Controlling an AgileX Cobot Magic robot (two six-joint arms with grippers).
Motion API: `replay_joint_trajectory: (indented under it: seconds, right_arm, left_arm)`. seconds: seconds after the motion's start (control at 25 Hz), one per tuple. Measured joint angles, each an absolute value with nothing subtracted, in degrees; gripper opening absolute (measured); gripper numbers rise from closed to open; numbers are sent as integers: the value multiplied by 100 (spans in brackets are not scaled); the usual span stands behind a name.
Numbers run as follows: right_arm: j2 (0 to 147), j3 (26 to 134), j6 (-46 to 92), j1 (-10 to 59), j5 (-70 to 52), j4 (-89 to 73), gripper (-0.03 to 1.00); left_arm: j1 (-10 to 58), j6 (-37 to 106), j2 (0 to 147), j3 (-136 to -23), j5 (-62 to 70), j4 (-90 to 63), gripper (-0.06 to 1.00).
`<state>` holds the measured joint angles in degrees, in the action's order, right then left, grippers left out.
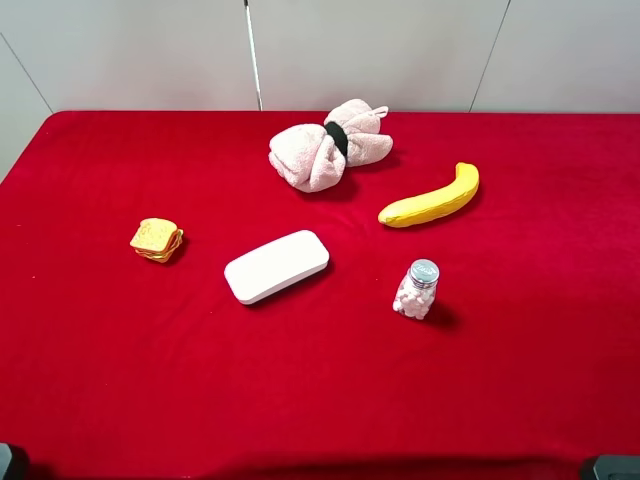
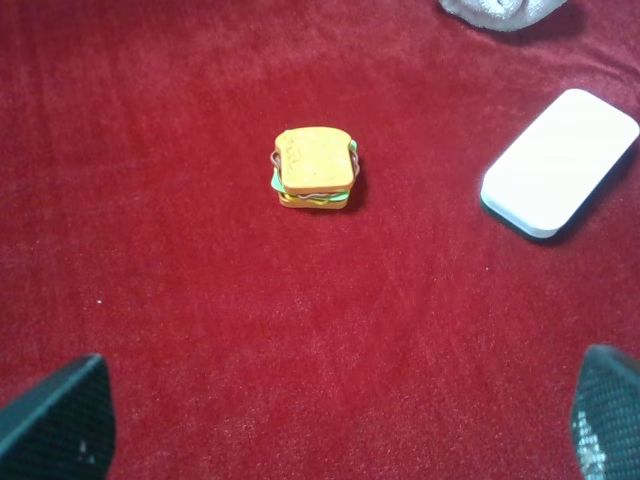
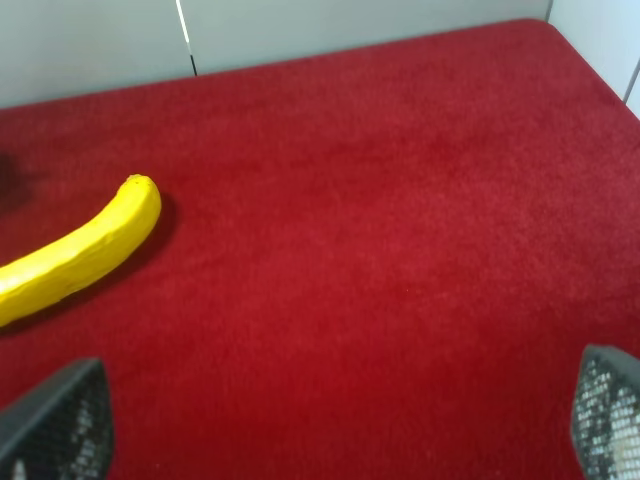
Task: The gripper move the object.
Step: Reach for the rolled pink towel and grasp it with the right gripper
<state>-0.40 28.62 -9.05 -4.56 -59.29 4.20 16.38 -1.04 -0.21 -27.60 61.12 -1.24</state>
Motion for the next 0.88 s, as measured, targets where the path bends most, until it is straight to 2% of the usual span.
replay_joint_trajectory:
  seconds: [0.88]
  right_arm:
    - [-40, 2862, -905, -456, -5929, 420, 69]
  left_arm:
    - [1638, -104, -21, -2760, 6112, -124, 90]
